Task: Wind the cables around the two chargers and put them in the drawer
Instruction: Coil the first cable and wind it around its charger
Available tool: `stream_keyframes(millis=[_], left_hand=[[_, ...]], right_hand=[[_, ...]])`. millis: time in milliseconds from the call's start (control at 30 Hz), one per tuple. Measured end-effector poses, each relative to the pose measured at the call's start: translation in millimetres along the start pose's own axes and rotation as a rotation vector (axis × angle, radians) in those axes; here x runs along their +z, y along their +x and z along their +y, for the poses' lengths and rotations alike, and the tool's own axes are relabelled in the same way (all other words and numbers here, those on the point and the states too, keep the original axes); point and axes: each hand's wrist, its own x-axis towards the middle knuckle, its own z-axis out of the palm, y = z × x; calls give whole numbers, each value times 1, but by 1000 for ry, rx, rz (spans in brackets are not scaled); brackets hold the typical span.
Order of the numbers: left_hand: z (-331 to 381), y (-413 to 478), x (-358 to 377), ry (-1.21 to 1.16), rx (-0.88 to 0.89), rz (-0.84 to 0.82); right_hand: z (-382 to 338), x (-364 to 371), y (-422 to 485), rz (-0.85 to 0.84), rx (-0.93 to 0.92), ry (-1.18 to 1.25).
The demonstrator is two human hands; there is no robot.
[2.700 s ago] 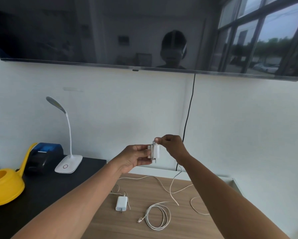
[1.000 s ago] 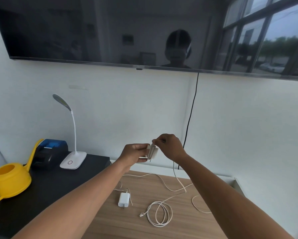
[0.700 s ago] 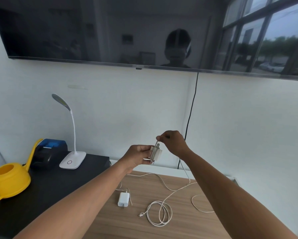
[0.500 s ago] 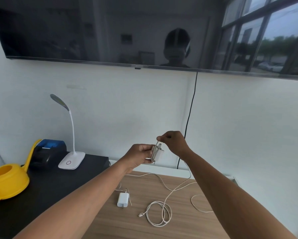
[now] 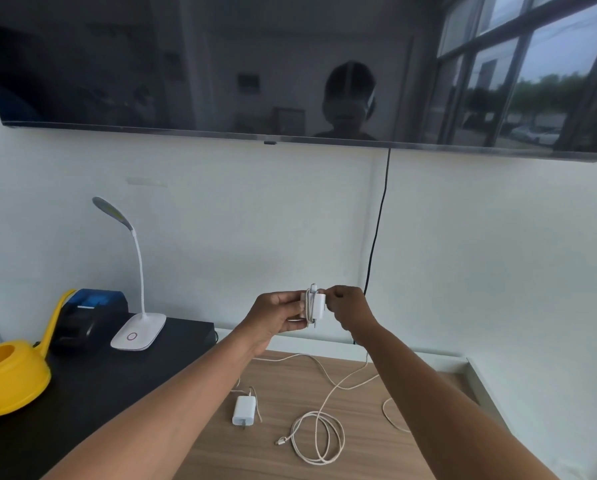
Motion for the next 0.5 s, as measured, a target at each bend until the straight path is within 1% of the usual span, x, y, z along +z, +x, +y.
stream_keyframes(millis=[133,333,500], left_hand=[[2,3,2,-84,-19,74],[11,6,-3,-164,-17,214],[12,9,-8,-216,-22,314]], right_hand=[[6,11,-8,9,-1,-4],[11,26,-22,-79,-41,54],[10,34,-24,-59,-66,-40]])
